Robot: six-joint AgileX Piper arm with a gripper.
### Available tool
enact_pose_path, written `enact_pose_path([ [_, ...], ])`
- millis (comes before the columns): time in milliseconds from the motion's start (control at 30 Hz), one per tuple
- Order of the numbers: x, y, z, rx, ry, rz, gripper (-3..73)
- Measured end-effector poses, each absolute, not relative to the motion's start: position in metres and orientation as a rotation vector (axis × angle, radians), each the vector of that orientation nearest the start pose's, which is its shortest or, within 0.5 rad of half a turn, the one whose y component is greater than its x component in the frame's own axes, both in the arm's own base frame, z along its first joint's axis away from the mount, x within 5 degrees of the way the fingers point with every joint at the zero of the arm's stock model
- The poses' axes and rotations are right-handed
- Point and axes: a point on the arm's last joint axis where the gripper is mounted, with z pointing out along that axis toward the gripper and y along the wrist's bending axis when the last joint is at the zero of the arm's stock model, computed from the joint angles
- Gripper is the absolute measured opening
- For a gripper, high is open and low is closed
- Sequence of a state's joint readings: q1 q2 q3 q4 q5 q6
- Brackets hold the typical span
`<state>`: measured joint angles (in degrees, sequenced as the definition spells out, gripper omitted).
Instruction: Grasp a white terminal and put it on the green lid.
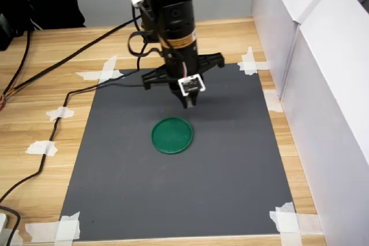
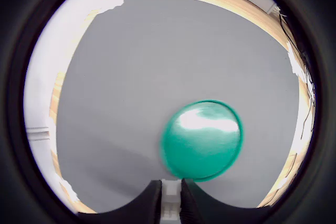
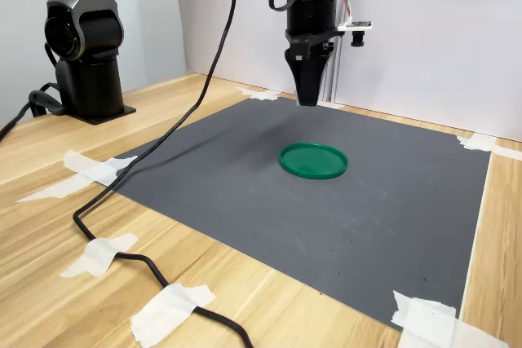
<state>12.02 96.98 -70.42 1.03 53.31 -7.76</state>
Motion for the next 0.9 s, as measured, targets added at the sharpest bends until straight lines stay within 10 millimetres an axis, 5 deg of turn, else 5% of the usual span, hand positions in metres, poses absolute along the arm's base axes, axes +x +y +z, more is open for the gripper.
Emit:
enact_pose_path([
  [167, 0.340, 0.049, 0.231, -0.569, 2.813, -0.029, 9.3],
  [500, 0.349, 0.048, 0.211, -0.679, 2.820, -0.035, 12.5],
  [700, 0.352, 0.049, 0.210, -0.710, 2.787, -0.043, 26.0],
  [900, 0.352, 0.050, 0.210, -0.693, 2.788, -0.017, 47.4],
])
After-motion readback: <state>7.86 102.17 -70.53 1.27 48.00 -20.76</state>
